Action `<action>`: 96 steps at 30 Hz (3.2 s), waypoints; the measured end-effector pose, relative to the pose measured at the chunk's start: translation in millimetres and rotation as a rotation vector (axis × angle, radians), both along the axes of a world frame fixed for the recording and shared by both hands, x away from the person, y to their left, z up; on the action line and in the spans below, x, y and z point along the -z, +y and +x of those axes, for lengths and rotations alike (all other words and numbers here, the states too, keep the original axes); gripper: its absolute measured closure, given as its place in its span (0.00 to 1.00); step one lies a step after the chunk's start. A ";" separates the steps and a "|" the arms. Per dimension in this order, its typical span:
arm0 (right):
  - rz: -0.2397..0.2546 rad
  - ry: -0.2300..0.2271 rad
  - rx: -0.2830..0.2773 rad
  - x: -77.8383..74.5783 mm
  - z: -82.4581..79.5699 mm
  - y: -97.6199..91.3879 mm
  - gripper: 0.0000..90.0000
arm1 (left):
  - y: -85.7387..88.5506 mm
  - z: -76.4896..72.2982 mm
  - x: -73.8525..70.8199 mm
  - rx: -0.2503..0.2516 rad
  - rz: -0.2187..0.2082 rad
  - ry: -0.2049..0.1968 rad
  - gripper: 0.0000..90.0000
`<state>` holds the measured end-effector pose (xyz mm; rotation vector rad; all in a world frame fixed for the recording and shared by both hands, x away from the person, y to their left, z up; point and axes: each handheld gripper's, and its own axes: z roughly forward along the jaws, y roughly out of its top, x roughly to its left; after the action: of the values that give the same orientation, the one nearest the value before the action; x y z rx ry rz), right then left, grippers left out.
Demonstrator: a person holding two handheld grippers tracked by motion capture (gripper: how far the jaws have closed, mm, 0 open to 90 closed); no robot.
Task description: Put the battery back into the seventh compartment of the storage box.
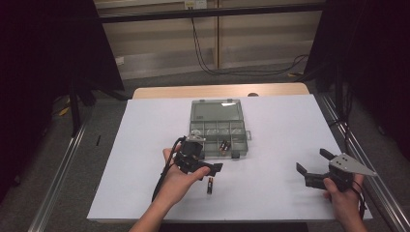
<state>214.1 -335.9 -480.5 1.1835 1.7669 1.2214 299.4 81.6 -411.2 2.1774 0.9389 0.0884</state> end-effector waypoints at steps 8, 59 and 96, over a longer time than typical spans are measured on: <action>-0.004 -0.001 0.000 0.1 0.2 0.2 0.01 | 4.3 -9.1 0.8 0.003 -0.010 -0.003 0.10; -0.009 0.004 0.012 0.5 0.8 1.0 0.01 | 0.0 -43.6 49.6 0.009 0.158 0.035 0.70; -0.008 -0.001 0.005 0.6 0.5 0.1 0.01 | -13.8 -21.6 24.5 0.009 0.107 -0.012 0.86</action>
<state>214.6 -335.7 -481.0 1.1820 1.7656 1.2104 277.8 67.8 -435.8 2.2766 0.9373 0.1500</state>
